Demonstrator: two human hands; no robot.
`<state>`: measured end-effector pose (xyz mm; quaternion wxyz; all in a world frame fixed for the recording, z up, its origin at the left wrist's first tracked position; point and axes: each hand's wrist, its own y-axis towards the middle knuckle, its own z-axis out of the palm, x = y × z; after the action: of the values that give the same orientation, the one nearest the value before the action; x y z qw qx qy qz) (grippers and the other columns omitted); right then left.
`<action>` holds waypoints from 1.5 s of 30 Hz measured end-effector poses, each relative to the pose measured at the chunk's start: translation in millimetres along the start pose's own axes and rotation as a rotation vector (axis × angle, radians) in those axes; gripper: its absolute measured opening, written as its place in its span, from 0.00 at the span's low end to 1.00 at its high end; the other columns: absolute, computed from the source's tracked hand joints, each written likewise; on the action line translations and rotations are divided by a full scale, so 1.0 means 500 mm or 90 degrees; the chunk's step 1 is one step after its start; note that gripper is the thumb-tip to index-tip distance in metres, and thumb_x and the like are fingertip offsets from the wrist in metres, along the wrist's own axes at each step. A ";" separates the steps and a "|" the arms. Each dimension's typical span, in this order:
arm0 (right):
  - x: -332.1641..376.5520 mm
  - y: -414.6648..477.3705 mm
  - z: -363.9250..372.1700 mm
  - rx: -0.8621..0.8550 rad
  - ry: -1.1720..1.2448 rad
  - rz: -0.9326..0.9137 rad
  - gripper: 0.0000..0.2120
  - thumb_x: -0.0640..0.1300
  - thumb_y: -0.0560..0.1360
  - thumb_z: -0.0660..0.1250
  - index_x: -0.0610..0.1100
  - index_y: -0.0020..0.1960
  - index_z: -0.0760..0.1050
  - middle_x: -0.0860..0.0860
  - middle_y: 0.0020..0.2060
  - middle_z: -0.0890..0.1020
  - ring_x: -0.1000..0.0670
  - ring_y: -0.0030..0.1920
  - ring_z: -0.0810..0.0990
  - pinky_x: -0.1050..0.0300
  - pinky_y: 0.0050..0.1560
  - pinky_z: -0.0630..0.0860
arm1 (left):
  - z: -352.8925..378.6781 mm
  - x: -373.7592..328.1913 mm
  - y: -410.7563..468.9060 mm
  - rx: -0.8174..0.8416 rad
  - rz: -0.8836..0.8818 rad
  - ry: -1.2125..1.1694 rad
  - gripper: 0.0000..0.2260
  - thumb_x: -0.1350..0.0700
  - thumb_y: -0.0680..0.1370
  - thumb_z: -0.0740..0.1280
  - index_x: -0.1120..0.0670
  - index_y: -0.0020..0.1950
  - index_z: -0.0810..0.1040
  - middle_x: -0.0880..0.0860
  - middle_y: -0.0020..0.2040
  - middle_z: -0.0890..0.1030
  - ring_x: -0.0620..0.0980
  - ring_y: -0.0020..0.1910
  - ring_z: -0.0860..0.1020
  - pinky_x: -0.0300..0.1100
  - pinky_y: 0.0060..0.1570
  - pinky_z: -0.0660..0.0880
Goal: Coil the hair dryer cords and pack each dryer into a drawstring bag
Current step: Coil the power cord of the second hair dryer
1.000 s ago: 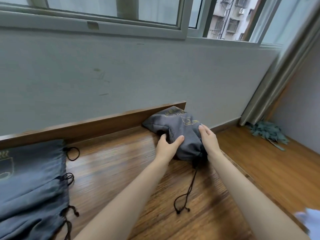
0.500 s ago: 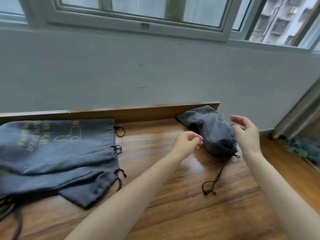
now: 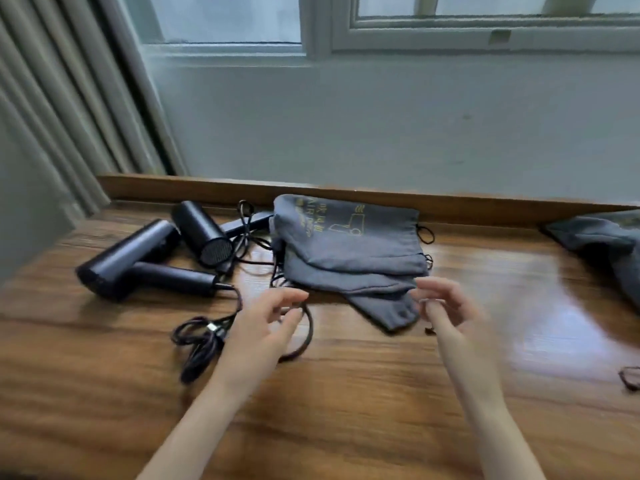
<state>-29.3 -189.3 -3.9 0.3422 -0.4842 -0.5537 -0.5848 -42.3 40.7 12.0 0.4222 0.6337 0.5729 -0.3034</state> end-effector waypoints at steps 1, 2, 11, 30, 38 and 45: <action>0.003 0.000 0.049 0.035 0.006 -0.008 0.18 0.29 0.76 0.59 0.51 0.46 0.78 0.53 0.38 0.84 0.58 0.40 0.81 0.68 0.43 0.76 | -0.035 0.024 -0.009 -0.041 0.002 0.072 0.12 0.66 0.74 0.67 0.50 0.50 0.79 0.47 0.50 0.80 0.46 0.53 0.77 0.40 0.56 0.71; 0.006 0.000 0.096 0.074 0.005 -0.015 0.18 0.29 0.76 0.59 0.51 0.46 0.78 0.53 0.38 0.83 0.57 0.39 0.80 0.68 0.43 0.75 | -0.068 0.047 -0.017 -0.080 0.005 0.148 0.12 0.66 0.73 0.68 0.52 0.52 0.79 0.48 0.51 0.79 0.47 0.55 0.76 0.40 0.58 0.69; -0.028 -0.027 0.369 0.389 -0.226 -0.139 0.12 0.35 0.74 0.63 0.44 0.55 0.76 0.52 0.53 0.78 0.51 0.57 0.74 0.59 0.61 0.69 | -0.181 0.176 -0.055 -0.066 -0.120 0.232 0.21 0.55 0.74 0.70 0.54 0.66 0.72 0.50 0.64 0.72 0.42 0.62 0.69 0.28 0.60 0.59; -0.024 -0.067 0.295 0.362 -0.359 -0.231 0.15 0.55 0.69 0.66 0.49 0.52 0.75 0.55 0.45 0.71 0.53 0.44 0.71 0.58 0.42 0.70 | -0.202 0.224 0.083 0.082 0.033 0.666 0.27 0.69 0.71 0.59 0.48 0.66 0.69 0.49 0.61 0.71 0.51 0.66 0.65 0.54 0.72 0.46; 0.009 0.010 0.141 0.040 -0.449 -0.144 0.13 0.43 0.67 0.75 0.46 0.51 0.79 0.52 0.41 0.73 0.50 0.40 0.76 0.54 0.35 0.74 | -0.180 0.152 0.083 -0.056 0.155 0.538 0.12 0.69 0.69 0.67 0.53 0.45 0.80 0.52 0.45 0.78 0.55 0.45 0.74 0.47 0.49 0.66; 0.009 0.066 -0.051 -0.092 -0.459 -0.099 0.08 0.43 0.72 0.70 0.44 0.51 0.79 0.49 0.44 0.79 0.48 0.45 0.76 0.57 0.39 0.65 | -0.069 0.089 0.080 0.011 0.213 0.567 0.16 0.60 0.73 0.68 0.55 0.61 0.74 0.54 0.52 0.76 0.55 0.53 0.74 0.47 0.46 0.71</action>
<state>-4.3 -218.5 13.1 0.0447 -0.6385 -0.6311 -0.4382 0.6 92.7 -3.2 0.1733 0.7890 0.5858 0.0652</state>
